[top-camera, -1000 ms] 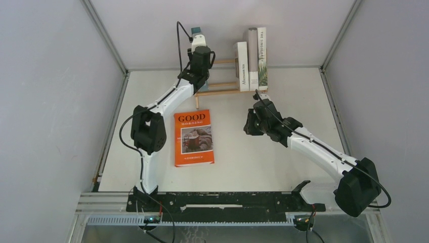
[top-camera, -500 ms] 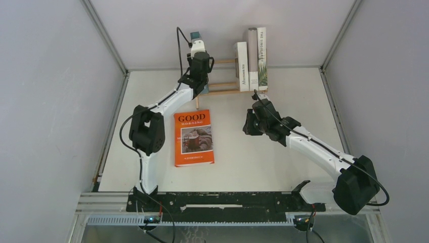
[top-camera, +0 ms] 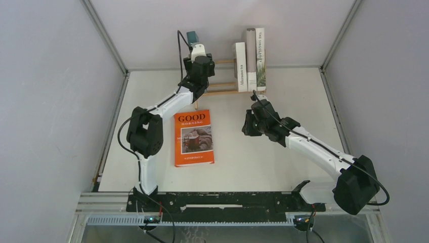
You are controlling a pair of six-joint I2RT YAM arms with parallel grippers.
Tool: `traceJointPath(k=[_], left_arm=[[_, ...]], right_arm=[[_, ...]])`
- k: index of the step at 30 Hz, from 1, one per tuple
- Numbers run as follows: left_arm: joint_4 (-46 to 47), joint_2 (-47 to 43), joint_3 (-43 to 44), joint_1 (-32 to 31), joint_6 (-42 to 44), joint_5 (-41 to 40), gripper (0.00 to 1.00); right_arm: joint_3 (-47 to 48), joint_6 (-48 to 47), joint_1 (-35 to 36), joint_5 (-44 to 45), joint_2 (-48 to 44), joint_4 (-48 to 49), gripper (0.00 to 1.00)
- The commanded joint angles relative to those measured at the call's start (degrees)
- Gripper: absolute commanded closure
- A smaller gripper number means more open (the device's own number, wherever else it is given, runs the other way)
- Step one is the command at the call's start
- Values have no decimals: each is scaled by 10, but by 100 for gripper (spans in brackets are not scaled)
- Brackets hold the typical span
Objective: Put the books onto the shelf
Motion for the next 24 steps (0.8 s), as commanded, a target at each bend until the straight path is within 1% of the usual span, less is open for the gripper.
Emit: traceJointPath(k=[1, 11, 16, 19, 24], left_arm=[[6, -59, -10, 13, 7, -42, 23], [-2, -110, -24, 12, 4, -36, 22], [-21, -157, -40, 9, -14, -42, 21], [-35, -201, -71, 9, -34, -45, 20], [-78, -294, -154, 9, -65, -57, 16]], right_arm=[[2, -3, 9, 8, -3, 22, 68], [3, 7, 29, 26, -16, 19, 68], [17, 7, 45, 42, -19, 3, 68], [29, 8, 54, 45, -15, 0, 68], [54, 14, 79, 57, 5, 0, 68]])
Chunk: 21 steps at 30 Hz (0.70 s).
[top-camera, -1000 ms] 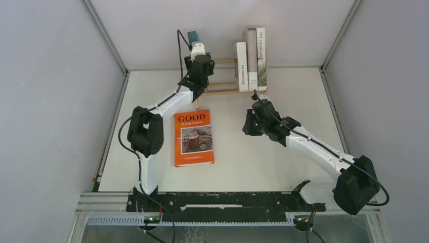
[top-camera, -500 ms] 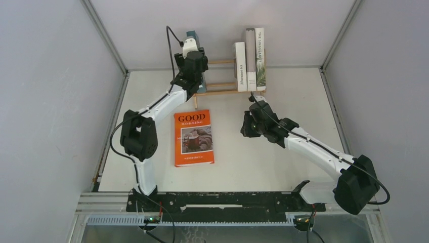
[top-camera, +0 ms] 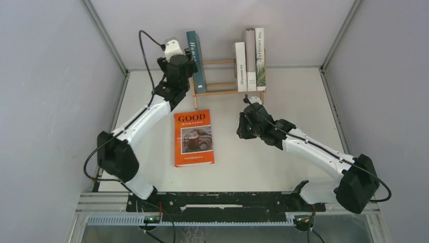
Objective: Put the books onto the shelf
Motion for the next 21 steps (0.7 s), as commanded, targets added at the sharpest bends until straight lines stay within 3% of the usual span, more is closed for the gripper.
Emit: traceJointPath(k=[1, 11, 21], left_arm=[[-32, -107, -73, -2, -43, -24, 16], [-120, -307, -326, -1, -198, 8, 14], [-124, -401, -509, 1, -317, 72, 14]], right_arm=[[47, 11, 25, 21, 10, 9, 68], [87, 36, 71, 3, 98, 46, 66], [108, 35, 94, -2, 179, 84, 65]])
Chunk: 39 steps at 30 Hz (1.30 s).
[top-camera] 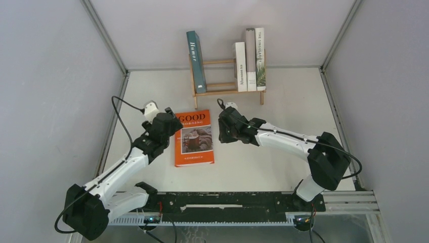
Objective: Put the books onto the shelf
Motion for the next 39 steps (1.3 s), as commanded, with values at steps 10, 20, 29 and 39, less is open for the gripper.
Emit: traceJointPath(k=[10, 20, 29, 39], left_arm=[[55, -38, -124, 37, -128, 92, 14], [180, 2, -193, 101, -151, 188, 16], [236, 51, -198, 110, -170, 224, 16], [257, 67, -205, 110, -187, 235, 18]], right_arm=[[93, 1, 25, -1, 111, 41, 65], [102, 10, -4, -41, 154, 71, 65], [99, 17, -13, -77, 174, 75, 65], [55, 53, -19, -130, 168, 121, 65]])
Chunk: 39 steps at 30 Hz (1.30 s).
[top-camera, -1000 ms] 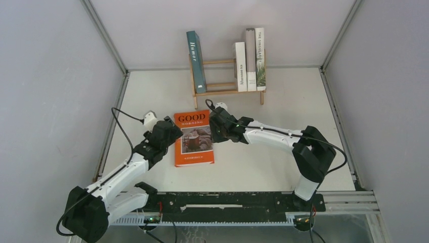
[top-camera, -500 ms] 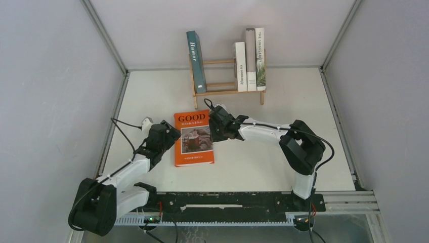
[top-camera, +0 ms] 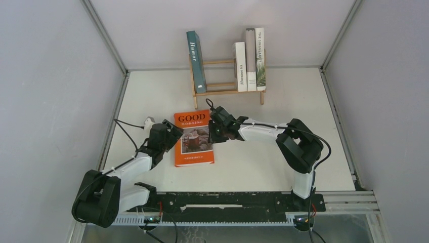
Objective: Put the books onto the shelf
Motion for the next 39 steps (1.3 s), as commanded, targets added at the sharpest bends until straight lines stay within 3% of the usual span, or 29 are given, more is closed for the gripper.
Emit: traceJointPath(k=[1, 25, 39], left_arm=[[32, 2, -13, 3, -16, 11, 18], [41, -5, -24, 3, -18, 33, 21], [36, -53, -49, 3, -15, 51, 20]], right_arm=[[-15, 25, -4, -29, -9, 40, 65], [-73, 82, -13, -93, -31, 102, 68], [-97, 111, -25, -145, -40, 133, 92]])
